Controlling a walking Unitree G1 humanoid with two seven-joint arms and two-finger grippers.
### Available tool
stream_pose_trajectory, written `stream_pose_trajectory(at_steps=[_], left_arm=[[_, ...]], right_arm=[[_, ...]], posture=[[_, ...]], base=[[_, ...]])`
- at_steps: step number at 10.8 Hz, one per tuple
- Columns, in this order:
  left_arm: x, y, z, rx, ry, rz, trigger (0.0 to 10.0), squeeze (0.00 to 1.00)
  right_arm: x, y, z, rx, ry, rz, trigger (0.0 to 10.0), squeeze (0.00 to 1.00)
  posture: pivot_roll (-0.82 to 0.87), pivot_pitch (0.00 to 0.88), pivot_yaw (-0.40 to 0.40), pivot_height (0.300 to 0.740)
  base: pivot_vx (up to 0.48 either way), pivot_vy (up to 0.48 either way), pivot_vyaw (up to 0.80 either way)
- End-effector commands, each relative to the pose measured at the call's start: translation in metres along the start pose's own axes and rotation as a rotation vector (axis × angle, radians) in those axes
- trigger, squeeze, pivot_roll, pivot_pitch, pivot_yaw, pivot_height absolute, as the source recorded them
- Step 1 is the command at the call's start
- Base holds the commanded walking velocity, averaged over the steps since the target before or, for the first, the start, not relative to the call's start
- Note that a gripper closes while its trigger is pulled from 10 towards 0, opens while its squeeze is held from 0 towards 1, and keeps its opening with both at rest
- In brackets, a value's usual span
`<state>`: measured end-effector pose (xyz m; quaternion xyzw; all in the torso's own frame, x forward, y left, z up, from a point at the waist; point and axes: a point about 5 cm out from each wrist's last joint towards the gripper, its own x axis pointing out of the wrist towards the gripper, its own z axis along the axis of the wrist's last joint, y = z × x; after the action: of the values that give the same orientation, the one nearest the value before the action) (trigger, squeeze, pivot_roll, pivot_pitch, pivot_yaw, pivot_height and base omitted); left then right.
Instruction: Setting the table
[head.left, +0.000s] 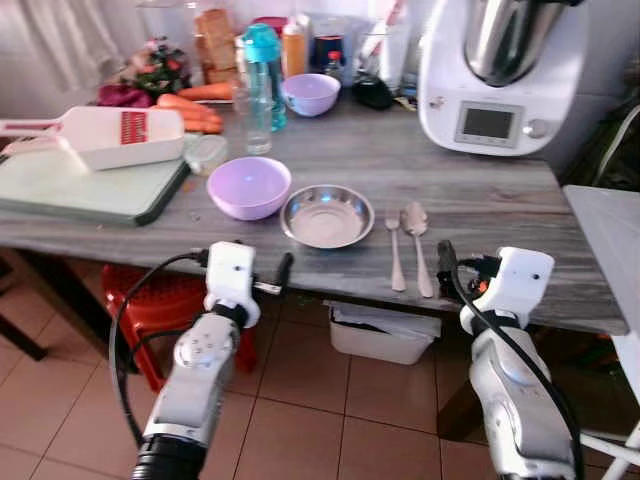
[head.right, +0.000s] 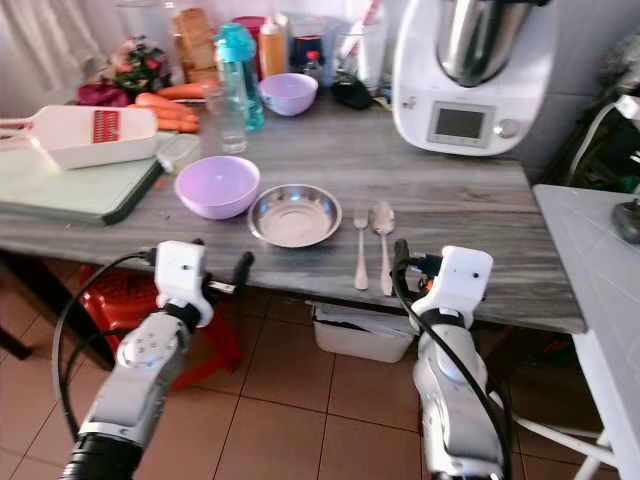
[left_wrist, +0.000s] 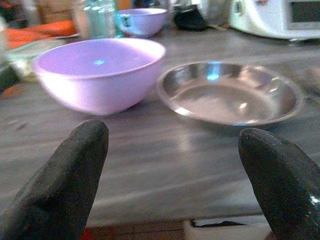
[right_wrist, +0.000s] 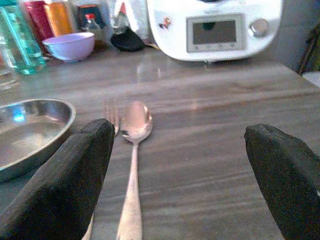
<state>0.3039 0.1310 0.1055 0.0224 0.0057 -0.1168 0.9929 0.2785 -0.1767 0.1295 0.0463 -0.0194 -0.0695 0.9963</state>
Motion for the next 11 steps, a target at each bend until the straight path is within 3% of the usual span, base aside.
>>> stream_pose_trajectory(at_steps=[1,5,11], left_arm=[[-0.004,0.004,-0.004,0.009,0.023,0.017,10.0,0.0],[-0.013,0.009,-0.011,0.011,0.048,0.034,10.0,0.0],[-0.016,0.011,-0.009,0.015,0.046,0.047,10.0,0.0]], right_arm=[[-0.004,-0.004,0.004,-0.017,-0.022,-0.005,10.0,0.0],[-0.019,-0.011,-0.003,-0.053,0.001,0.004,10.0,0.0],[-0.022,-0.008,0.004,-0.083,-0.058,-0.007,10.0,0.0]], posture=[[0.05,0.0,0.008,0.74],[0.05,0.0,0.013,0.74],[0.06,0.0,0.015,0.74]], base=[[-0.277,0.0,0.0],[-0.299,0.0,0.0],[-0.309,0.0,0.0]])
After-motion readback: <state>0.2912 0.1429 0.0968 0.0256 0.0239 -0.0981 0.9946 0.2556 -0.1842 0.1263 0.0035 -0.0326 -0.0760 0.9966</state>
